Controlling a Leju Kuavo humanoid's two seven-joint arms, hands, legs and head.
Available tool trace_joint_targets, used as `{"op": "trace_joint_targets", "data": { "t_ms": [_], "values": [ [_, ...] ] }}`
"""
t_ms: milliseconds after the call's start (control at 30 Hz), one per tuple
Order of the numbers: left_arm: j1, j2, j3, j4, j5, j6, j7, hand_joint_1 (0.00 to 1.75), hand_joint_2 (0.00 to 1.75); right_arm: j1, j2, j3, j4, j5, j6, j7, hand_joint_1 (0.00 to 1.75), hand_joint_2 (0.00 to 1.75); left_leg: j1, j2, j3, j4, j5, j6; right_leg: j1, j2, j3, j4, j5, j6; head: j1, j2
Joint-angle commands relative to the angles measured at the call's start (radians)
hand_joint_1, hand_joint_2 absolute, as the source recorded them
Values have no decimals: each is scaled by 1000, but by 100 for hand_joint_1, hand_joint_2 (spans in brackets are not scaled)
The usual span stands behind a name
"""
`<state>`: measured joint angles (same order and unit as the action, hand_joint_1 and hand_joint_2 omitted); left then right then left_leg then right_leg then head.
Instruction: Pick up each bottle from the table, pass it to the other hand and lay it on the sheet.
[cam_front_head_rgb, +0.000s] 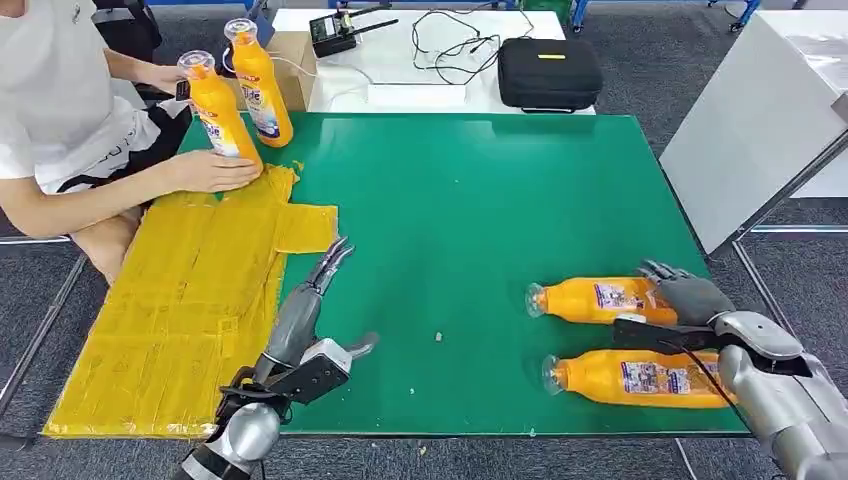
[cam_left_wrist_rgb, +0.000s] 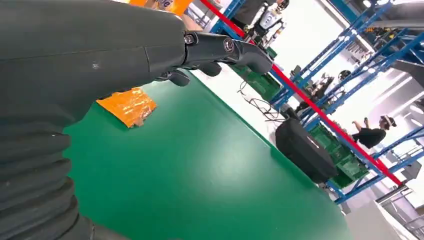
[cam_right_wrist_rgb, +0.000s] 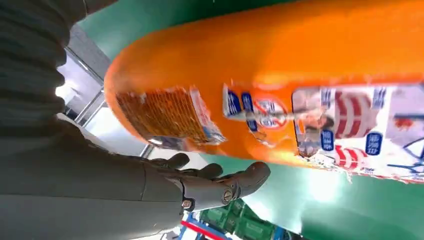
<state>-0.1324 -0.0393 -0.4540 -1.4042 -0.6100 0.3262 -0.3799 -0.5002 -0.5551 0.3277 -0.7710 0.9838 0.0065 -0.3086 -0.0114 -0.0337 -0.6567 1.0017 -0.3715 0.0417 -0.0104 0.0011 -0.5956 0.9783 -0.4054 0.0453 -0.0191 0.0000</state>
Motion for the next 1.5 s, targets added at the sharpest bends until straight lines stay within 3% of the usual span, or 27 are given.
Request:
{"op": "trace_joint_targets", "data": {
  "t_ms": [33,500,533,567,600,633,667,800,1500],
  "values": [
    [-38,20,-33,60,-1,0,0,0,175,-25,21,26,58,0,7,-1,0,175,1,2,2,0,-1,-2,1,1,2,-1,0,-1,0,0],
    [-38,20,-33,60,-1,0,0,0,175,-25,21,26,58,0,7,-1,0,175,1,3,3,0,-2,-2,1,1,4,-1,-1,-1,0,0],
    [-20,7,-12,52,0,7,29,0,175,4,37,82,-19,94,-123,0,0,175,1,2,2,0,-1,-2,1,1,3,-1,-1,-1,0,0],
    [-10,6,-8,46,-1,6,29,0,175,33,59,104,-99,113,-65,80,19,175,1,4,4,0,-2,-3,1,2,4,-2,-1,-1,0,0],
    [-7,5,-7,46,-1,6,29,0,175,53,66,123,-156,110,-18,126,91,175,1,6,4,-1,-2,-2,2,4,3,-2,0,-1,0,0],
    [-9,5,-10,52,-1,5,29,0,175,54,67,150,-166,98,10,151,136,175,2,8,5,0,-3,-3,2,5,5,-2,0,-2,0,0],
    [-11,5,-11,55,-1,4,29,0,175,49,66,158,-156,95,15,153,147,175,2,8,4,0,-3,-3,2,6,4,-2,0,-2,0,0],
    [-22,3,-14,70,-1,2,26,0,175,23,65,173,-78,85,-3,134,150,175,1,3,1,0,-1,-2,1,1,1,-1,0,-1,0,0],
    [-23,6,-23,64,4,6,16,0,175,5,62,212,5,75,13,124,164,175,1,2,3,0,-1,-2,2,0,4,-2,-1,-1,0,0]
  ]
}}
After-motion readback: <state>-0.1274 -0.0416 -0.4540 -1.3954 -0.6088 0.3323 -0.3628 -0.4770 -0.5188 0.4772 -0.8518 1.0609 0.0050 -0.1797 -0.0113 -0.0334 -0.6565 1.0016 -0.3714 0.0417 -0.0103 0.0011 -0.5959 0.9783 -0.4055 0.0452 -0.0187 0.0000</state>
